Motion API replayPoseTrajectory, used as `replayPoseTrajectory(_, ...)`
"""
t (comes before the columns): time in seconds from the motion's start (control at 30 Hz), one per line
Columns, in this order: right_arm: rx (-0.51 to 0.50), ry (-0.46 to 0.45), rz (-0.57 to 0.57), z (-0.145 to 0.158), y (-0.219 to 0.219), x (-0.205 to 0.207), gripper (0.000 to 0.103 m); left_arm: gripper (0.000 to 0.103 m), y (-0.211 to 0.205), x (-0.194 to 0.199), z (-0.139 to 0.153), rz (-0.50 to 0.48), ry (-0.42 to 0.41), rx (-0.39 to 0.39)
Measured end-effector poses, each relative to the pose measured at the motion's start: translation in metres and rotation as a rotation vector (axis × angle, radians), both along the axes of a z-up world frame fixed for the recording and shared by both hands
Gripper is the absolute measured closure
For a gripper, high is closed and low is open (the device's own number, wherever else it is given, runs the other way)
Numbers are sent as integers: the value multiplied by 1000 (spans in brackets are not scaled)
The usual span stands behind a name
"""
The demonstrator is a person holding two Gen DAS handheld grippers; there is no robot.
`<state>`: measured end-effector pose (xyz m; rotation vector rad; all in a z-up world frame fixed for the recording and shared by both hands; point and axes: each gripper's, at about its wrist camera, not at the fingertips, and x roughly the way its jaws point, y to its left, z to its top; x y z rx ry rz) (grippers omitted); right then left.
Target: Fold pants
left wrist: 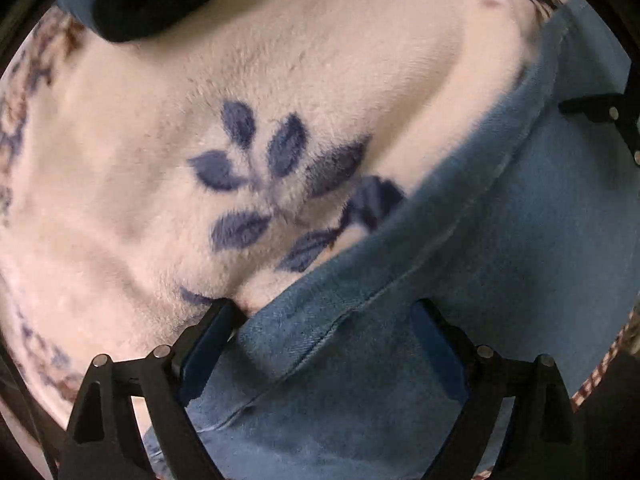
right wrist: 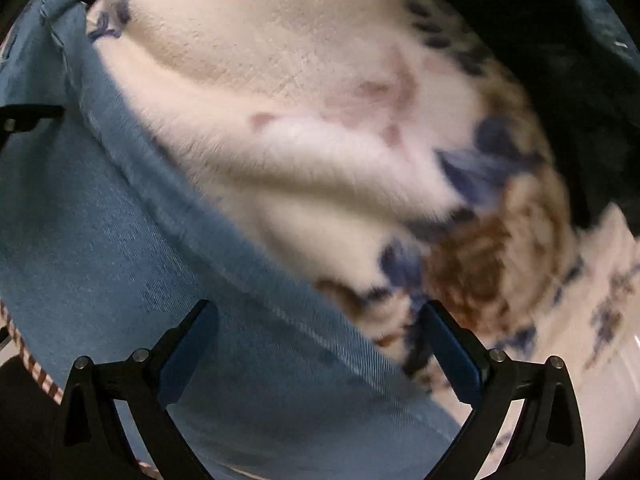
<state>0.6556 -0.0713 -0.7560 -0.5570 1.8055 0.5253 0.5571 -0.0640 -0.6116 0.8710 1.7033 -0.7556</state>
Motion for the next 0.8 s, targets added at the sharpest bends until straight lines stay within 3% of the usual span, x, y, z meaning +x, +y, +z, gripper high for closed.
replayPoseTrajectory(0.1, 49, -1, -12, 3, -4, 2, 18, 40, 0, -4, 10, -8, 2, -47)
replayPoseTrajectory(0.17, 74, -26, -29, 14, -10, 1, 54, 67, 0, -8, 16, 11, -21, -52)
replayPoseTrajectory(0.2, 72, -47, -42, 20, -14, 0, 61, 73, 2, -9, 23, 12, -48, -57)
replayPoseTrajectory(0.27, 74, -76, -80, 31, -23, -4, 91, 85, 5, -12, 32, 36, -81, -60)
replayPoseTrajectory(0.37, 127, -67, -158, 49, -40, -11, 96, 87, 9, -20, 50, 67, -137, -79)
replayPoseTrajectory(0.63, 137, -65, -134, 59, -47, -42, 97, 91, 21, -27, 89, 56, -184, -111)
replayPoseTrajectory(0.7, 131, -90, -133, 65, -36, -37, 98, 94, 27, -39, 105, 91, -193, -139)
replayPoseTrajectory(0.8, 155, -124, -186, 88, -37, -65, 99, 94, 40, -59, 135, 181, -219, -204)
